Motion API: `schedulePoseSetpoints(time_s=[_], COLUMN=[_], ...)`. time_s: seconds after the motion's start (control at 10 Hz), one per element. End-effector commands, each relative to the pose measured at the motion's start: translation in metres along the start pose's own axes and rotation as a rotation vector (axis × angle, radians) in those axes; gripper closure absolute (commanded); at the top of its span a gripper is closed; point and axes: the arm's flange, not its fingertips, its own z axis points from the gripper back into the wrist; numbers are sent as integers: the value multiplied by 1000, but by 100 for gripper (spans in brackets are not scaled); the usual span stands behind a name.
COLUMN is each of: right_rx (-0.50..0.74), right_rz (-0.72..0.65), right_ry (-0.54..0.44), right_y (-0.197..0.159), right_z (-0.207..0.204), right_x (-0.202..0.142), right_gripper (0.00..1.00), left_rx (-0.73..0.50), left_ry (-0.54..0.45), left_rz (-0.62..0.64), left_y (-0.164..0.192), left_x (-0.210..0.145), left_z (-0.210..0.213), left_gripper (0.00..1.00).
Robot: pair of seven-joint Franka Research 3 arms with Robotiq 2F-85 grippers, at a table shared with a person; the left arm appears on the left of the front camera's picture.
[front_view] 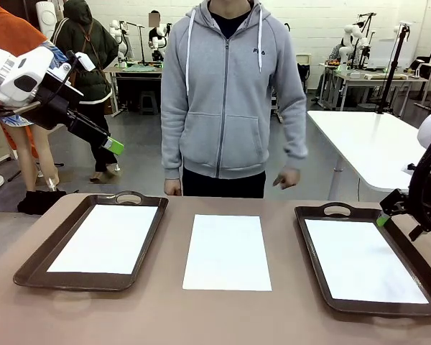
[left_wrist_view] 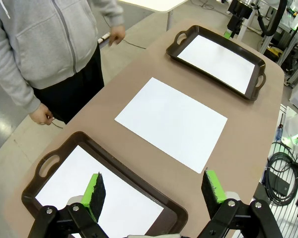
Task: Sort the A4 documents.
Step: Place the A4 Paper in the designated Handle tray, then receive the A4 Paper.
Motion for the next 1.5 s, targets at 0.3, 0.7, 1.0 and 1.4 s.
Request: schedulePoseSetpoints(time_s=[0.3,0.7,1.0,1.4], right_rx=[0,0,-187,-144], right_rz=[1,1,123,485], right_ry=[-2,-2,-298,-606], right_y=[0,0,30,63], right_z=[1,1,45,139], right_x=[1,1,-62,-135], right_gripper=[0,0,0,0], left_rx=[1,1,1,1], left_ry=[2,2,2,2], left_rz=[-4,-4,-4,-4], left_y=[-1,-1,-1,-1], left_x=[1,1,1,1], left_z=[-1,-1,-1,-1], left_gripper=[0,0,0,0])
